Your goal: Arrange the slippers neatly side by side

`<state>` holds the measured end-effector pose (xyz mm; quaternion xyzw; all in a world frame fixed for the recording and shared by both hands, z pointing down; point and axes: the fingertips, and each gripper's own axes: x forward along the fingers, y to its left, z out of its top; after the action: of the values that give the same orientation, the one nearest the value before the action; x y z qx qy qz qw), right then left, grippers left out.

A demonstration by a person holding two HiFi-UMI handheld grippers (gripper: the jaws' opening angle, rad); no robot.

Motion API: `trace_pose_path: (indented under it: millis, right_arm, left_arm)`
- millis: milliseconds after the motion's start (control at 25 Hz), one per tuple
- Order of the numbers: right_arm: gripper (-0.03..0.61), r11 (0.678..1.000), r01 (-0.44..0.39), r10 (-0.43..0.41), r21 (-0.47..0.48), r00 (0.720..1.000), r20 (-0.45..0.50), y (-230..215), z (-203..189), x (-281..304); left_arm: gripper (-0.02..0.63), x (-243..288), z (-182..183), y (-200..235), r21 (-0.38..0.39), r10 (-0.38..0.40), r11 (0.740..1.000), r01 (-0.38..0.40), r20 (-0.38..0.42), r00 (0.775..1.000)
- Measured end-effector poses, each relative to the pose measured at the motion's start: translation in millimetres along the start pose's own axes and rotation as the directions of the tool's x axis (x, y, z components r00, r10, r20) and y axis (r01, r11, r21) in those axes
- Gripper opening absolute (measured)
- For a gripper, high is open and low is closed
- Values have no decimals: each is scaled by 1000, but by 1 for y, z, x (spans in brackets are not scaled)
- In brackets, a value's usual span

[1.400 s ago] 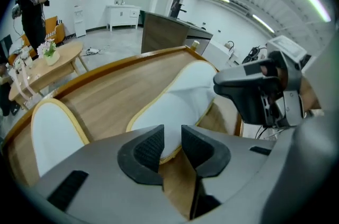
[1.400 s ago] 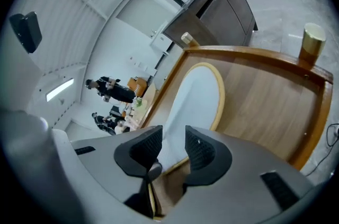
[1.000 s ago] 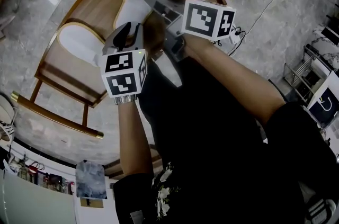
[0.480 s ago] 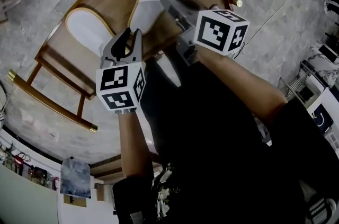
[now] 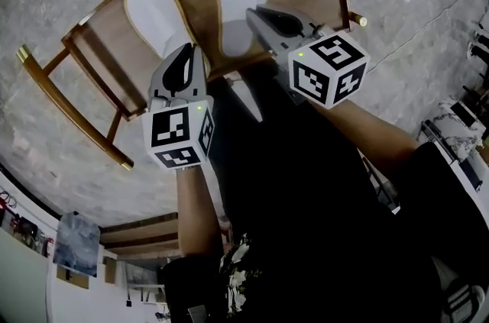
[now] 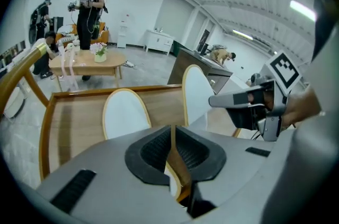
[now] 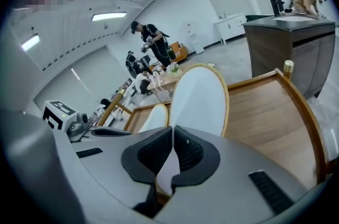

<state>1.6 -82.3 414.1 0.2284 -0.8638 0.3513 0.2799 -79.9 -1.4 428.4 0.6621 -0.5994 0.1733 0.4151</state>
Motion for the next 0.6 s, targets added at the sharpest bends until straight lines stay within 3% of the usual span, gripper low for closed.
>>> trace_pose_path:
  millis: [280,600]
  right_arm:
    - [8,999,-51,50,-11,998,-49,29,0,6]
    - [8,997,-42,35,-69,994,-100,37,-6,-7]
  left_arm:
    - [20,-19,2,21,-67,52,997,-48,59,997]
    - [20,-27,-8,32,-72,65,996,-61,49,997]
